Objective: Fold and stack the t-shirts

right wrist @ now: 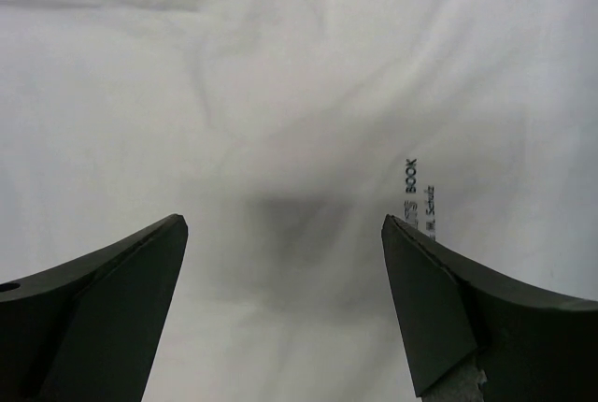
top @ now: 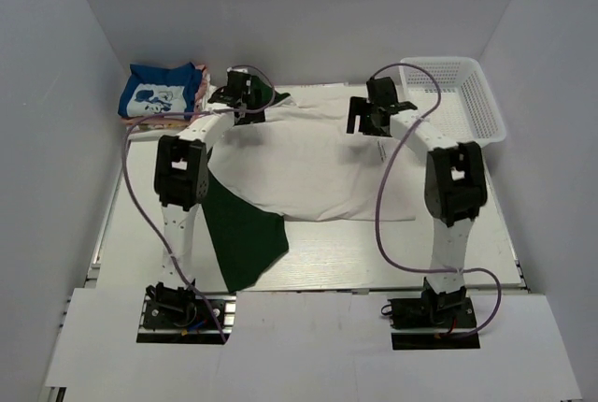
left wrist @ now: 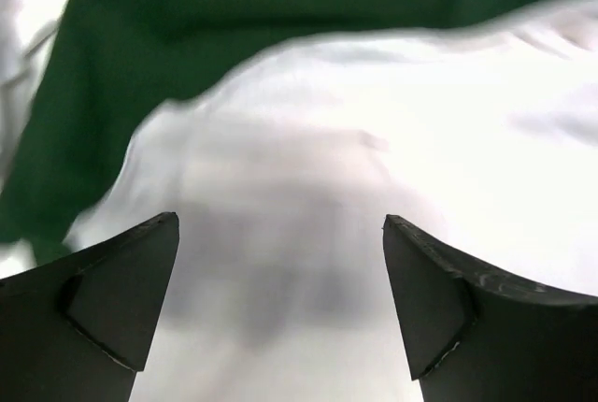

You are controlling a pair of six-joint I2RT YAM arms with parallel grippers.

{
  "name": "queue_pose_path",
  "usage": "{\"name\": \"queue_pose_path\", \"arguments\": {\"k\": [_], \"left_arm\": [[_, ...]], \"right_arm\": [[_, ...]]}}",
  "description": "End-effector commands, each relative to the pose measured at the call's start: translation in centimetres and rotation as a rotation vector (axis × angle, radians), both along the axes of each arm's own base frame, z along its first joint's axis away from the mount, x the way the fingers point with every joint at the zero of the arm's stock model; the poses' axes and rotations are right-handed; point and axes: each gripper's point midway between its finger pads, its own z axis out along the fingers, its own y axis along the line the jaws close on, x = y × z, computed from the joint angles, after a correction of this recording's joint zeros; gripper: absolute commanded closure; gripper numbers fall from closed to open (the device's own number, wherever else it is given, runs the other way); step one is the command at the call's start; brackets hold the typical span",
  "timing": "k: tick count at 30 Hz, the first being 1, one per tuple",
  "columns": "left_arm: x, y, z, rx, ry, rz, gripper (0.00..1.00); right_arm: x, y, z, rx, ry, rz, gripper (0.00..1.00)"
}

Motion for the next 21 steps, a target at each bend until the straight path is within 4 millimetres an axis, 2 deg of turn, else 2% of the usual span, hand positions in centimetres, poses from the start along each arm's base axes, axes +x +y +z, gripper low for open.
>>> {"name": "queue_pose_path", "arguments": {"k": [1,2,3,4,5,6,7,8,9,10,11,12,13,14,15,16,17,18,21], "left_arm": [[-3.0,-1.3,13.7,-0.092,-0.188,-0.061,0.0],[-5.8,-0.9,15.2,-0.135,-0.193,-0.041,0.0],[-7.5,-0.8,15.8,-0.16,-0.192,-0.035,0.0],[-9.1,-0.4,16.3,-0.183,-0.193,-0.017,0.0],[-12.2,-0.1,13.1,-0.22,-0.11,0.026,0.0],[-14.2,-0.1,12.9,-0.262,-0.093,0.035,0.0],[-16.8,0.2,15.5,-0.315,-0.142,0.036,0.0],[-19.5,0.4,12.1,-0.351,-0.081,0.071,0.0],[-21.2,0.5,11.6,-0.389,-0.067,0.098,0.0],[-22.8,0.5,11.1,-0.429,-0.053,0.117,0.0],[-25.5,0.5,9.8,-0.463,-0.017,0.113,0.0],[-27.1,-0.5,9.4,-0.522,0.026,0.076,0.0],[-28.9,-0.6,8.0,-0.537,0.085,0.08,0.0],[-31.1,-1.0,7.9,-0.558,0.13,0.061,0.0],[-32.4,-0.7,7.4,-0.568,0.156,0.087,0.0],[-34.4,0.1,5.2,-0.55,0.209,0.13,0.0],[-35.9,0.0,4.5,-0.56,0.24,0.12,0.0],[-37.0,0.3,4.6,-0.565,0.228,0.116,0.0],[-40.7,1.0,3.3,-0.553,0.347,0.155,0.0]], "right_arm": [[-1.2,1.0,11.6,0.09,-0.245,0.06,0.1],[-2.8,0.6,9.4,0.093,-0.193,0.052,0.1],[-3.3,0.6,9.9,0.108,-0.204,0.049,0.1],[-5.9,-0.2,9.2,0.12,-0.181,0.038,0.1],[-6.0,-0.1,9.8,0.147,-0.216,0.027,0.1],[-6.7,-0.2,9.6,0.164,-0.213,0.016,0.1],[-9.3,-0.6,7.4,0.164,-0.17,0.021,0.1],[-9.7,-0.8,8.9,0.189,-0.223,0.014,0.1],[-10.2,-0.9,10.2,0.227,-0.262,-0.002,0.1],[-11.5,-1.5,8.1,0.216,-0.224,-0.015,0.1],[-12.1,-1.8,9.9,0.232,-0.273,-0.024,0.1],[-12.5,-2.3,10.0,0.237,-0.273,-0.059,0.1],[-13.2,-3.1,8.8,0.217,-0.248,-0.093,0.1],[-13.7,-3.5,10.1,0.229,-0.278,-0.123,0.1],[-13.9,-3.7,10.3,0.246,-0.28,-0.151,0.1],[-14.5,-4.0,9.5,0.243,-0.268,-0.166,0.1],[-14.8,-4.0,10.7,0.265,-0.306,-0.167,0.1],[-14.7,-4.1,10.7,0.277,-0.327,-0.169,0.1],[-15.2,-3.9,10.8,0.292,-0.346,-0.144,0.1]]}}
